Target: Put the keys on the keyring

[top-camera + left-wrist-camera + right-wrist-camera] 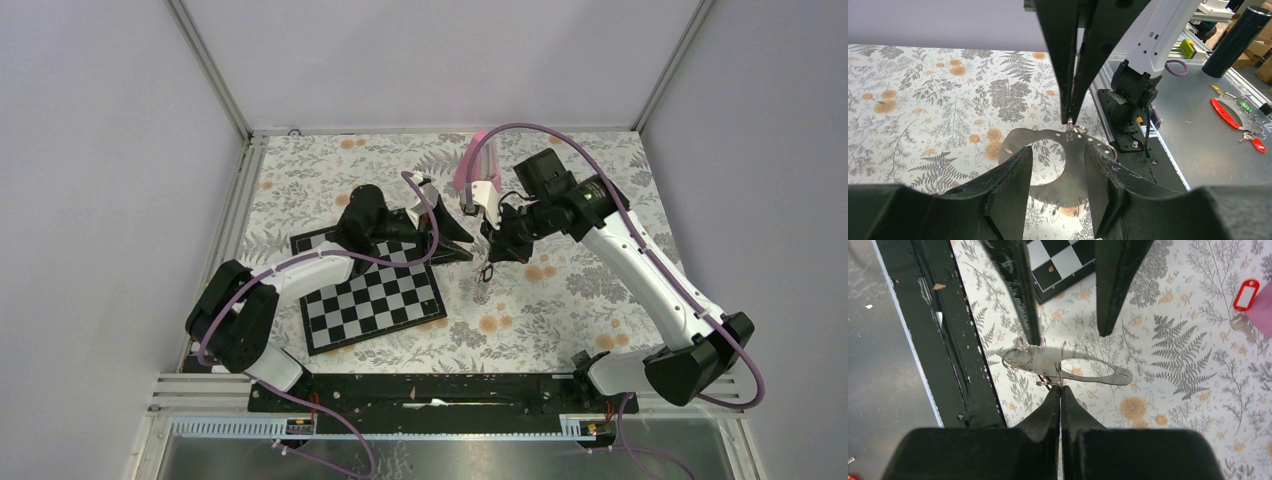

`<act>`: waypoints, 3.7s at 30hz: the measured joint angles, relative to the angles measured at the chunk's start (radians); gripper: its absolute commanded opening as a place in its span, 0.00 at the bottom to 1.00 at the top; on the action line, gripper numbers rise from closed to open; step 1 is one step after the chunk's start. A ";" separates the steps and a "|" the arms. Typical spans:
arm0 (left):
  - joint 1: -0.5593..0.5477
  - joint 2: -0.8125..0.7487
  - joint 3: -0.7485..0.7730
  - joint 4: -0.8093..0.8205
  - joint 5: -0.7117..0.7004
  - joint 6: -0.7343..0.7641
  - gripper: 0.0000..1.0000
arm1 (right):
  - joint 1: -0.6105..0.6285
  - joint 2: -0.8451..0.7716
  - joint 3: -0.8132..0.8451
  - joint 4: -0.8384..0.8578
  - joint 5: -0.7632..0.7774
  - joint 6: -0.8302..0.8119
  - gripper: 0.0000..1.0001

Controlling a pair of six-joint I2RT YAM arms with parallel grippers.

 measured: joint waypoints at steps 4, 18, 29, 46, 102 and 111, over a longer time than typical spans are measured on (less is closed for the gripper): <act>-0.017 0.000 0.000 0.028 0.012 -0.005 0.47 | 0.015 0.027 0.042 -0.037 0.034 0.004 0.00; -0.063 0.061 0.000 0.151 0.012 -0.077 0.36 | 0.061 0.070 0.092 -0.087 0.080 0.036 0.00; -0.062 0.061 0.000 0.180 0.012 -0.099 0.29 | 0.061 0.070 0.092 -0.094 0.080 0.034 0.00; -0.062 0.066 0.000 0.176 0.013 -0.098 0.11 | 0.062 0.070 0.092 -0.094 0.079 0.035 0.00; 0.013 0.014 -0.115 0.587 -0.053 -0.530 0.00 | 0.018 -0.203 -0.326 0.435 -0.216 0.099 0.05; 0.006 0.013 -0.115 0.593 -0.053 -0.539 0.00 | 0.015 -0.203 -0.336 0.438 -0.221 0.100 0.04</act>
